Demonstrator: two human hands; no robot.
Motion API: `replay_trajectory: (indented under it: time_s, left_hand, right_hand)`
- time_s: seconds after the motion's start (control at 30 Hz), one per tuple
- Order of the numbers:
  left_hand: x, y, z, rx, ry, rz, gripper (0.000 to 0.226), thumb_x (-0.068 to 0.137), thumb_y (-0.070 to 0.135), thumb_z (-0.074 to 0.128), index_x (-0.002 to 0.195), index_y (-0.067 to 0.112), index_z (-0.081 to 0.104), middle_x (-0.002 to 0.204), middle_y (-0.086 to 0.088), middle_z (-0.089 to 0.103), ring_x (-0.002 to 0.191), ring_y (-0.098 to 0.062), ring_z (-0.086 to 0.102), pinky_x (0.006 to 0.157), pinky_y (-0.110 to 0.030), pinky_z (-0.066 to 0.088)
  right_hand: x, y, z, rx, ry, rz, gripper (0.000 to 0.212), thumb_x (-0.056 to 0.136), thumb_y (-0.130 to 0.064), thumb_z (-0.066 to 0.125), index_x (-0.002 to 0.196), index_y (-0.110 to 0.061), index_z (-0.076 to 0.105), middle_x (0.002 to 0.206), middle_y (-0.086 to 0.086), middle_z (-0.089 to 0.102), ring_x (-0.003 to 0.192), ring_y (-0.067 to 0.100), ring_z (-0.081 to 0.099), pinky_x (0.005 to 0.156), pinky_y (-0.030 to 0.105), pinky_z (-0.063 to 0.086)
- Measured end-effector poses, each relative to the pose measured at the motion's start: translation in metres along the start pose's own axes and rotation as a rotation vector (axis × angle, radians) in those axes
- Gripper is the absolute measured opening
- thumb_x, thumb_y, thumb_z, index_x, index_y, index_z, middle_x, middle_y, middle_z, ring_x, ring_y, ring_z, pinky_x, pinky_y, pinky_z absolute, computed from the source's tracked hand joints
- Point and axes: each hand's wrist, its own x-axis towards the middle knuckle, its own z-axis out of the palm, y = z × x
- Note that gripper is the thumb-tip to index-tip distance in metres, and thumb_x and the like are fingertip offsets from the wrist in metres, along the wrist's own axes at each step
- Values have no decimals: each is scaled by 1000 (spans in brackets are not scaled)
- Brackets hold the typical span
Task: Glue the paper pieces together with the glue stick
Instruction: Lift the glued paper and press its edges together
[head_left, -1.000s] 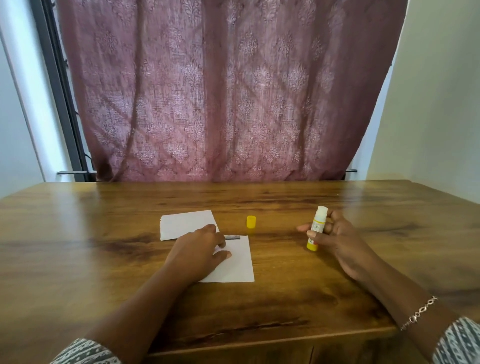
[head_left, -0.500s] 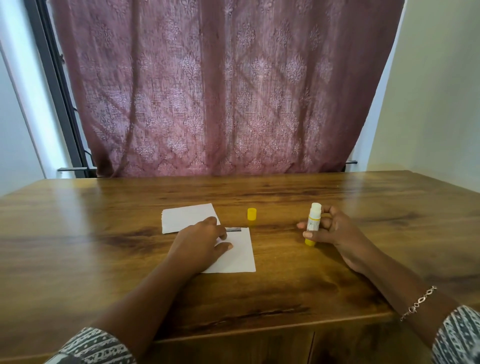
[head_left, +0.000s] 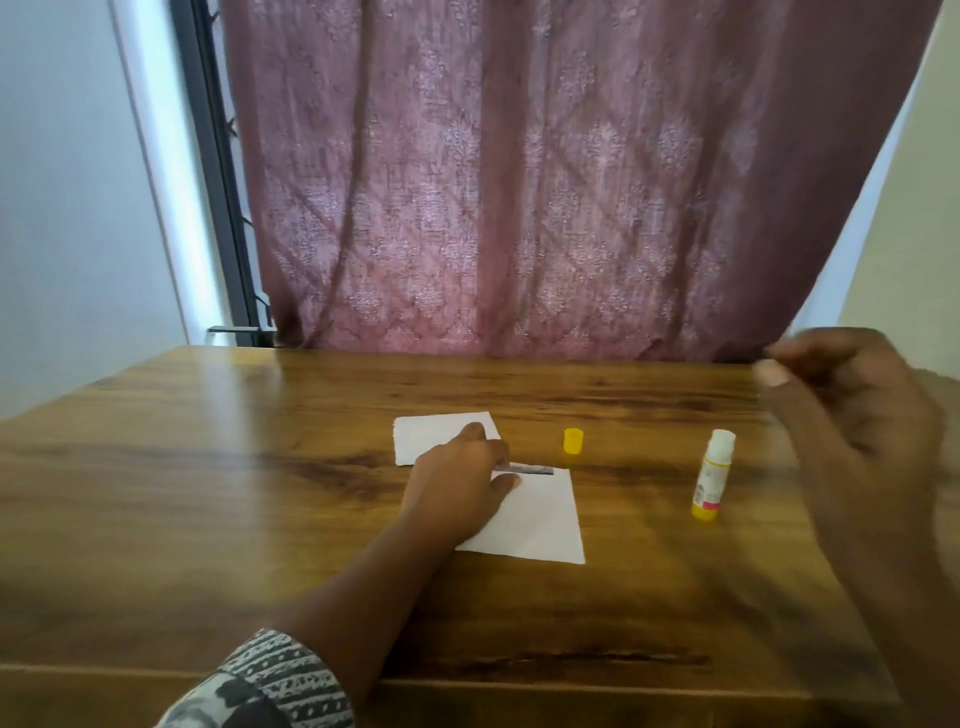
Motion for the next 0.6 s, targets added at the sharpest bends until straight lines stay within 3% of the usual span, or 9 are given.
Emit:
replay_trajectory:
  time_s: [0.1, 0.23, 0.37, 0.47, 0.6]
  left_hand:
    - [3, -8, -2, -64, 133, -111, 22, 89, 32, 54, 104, 20, 65, 110, 0, 63, 87, -12, 59, 72, -18, 43]
    - [12, -40, -10, -166, 272, -404, 17, 88, 32, 56, 92, 17, 64, 98, -4, 66, 79, -15, 54, 65, -27, 43]
    - [18, -69, -11, -62, 174, -568, 27, 87, 32, 57, 106, 13, 60, 115, -9, 61, 109, -27, 50, 92, -38, 43]
    - [20, -73, -8, 26, 102, -560, 33, 84, 34, 61, 113, 19, 59, 126, -5, 56, 119, -28, 44, 96, -40, 39]
    - [22, -72, -6, 46, 62, -546, 30, 84, 34, 61, 112, 21, 61, 130, -3, 52, 122, -28, 41, 98, -41, 36]
  right_hand:
    - [16, -3, 48, -63, -360, 9, 8, 82, -25, 57, 78, -32, 57, 72, -12, 61, 71, 3, 57, 65, 7, 43]
    - [28, 34, 112, -208, -763, 348, 11, 86, -13, 57, 79, -20, 63, 83, 1, 65, 75, 10, 58, 72, 22, 48]
    - [33, 71, 151, -123, -792, 779, 16, 89, -5, 50, 80, -8, 62, 104, 19, 65, 92, 26, 61, 82, 33, 52]
    - [32, 85, 166, -187, -696, 909, 16, 90, -3, 46, 97, 1, 60, 110, 22, 62, 102, 32, 60, 87, 36, 52]
    - [30, 97, 178, -277, -660, 1008, 28, 89, -3, 45, 115, 4, 51, 108, 22, 59, 96, 29, 58, 86, 36, 51]
